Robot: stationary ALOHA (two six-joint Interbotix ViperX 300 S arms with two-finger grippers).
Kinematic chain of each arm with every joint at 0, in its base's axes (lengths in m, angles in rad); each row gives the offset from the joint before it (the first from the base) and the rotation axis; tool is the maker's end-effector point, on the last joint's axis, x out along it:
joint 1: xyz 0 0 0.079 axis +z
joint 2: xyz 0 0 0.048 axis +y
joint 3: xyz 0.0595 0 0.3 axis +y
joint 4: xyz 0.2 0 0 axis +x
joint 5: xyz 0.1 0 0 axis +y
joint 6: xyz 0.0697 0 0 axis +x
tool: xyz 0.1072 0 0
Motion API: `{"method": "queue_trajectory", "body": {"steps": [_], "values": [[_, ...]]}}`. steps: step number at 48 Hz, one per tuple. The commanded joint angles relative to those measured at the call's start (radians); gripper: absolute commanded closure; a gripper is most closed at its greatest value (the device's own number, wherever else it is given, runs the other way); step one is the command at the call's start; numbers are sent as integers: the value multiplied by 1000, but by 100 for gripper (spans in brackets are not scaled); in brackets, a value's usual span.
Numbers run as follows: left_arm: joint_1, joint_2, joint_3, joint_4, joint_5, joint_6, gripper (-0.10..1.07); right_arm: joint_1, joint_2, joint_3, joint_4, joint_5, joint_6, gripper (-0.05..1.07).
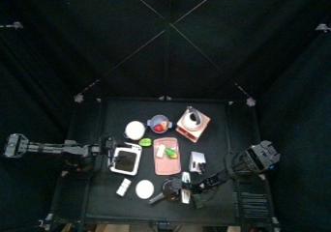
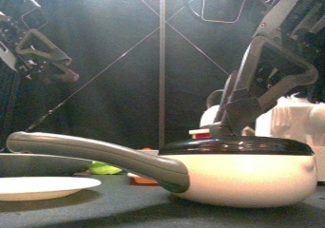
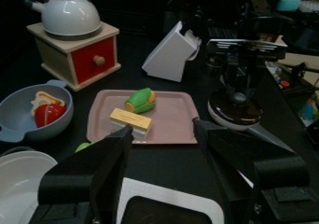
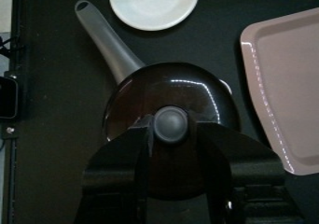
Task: Place pot lid on pan
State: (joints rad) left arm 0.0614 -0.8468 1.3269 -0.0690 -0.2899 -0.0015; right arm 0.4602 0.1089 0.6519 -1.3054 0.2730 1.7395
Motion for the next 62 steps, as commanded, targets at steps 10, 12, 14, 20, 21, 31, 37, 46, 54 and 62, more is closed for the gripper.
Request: {"method": "queue_trajectory", "body": {"steps": [10, 12, 14, 20, 21, 31, 37, 46, 54, 62], "values": [[2, 2, -9, -2, 0, 0, 8, 3, -17, -17, 11, 0, 2, 32], [2, 2, -11, -2, 0, 0, 8, 2, -17, -17, 11, 0, 2, 31], [2, 2, -11, -2, 0, 0, 8, 3, -18, -18, 9, 0, 2, 29], [2, 2, -9, -2, 0, 0, 8, 6, -25, -20, 6, 0, 2, 23], [2, 2, -9, -2, 0, 0, 8, 6, -26, -21, 6, 0, 2, 22], [2, 2, -11, -2, 0, 0, 8, 6, -46, -21, 5, 2, 2, 12], [2, 2, -11, -2, 0, 2, 8, 6, -63, -23, -6, 2, 2, 8], [0, 2, -11, -2, 0, 2, 8, 6, -98, -23, -11, 11, 2, 8], [-2, 2, -11, -2, 0, 2, 8, 6, -115, -18, -9, 44, 2, 8], [-2, 0, -11, -2, 0, 2, 8, 6, -117, -15, -6, 64, 2, 8]]}}
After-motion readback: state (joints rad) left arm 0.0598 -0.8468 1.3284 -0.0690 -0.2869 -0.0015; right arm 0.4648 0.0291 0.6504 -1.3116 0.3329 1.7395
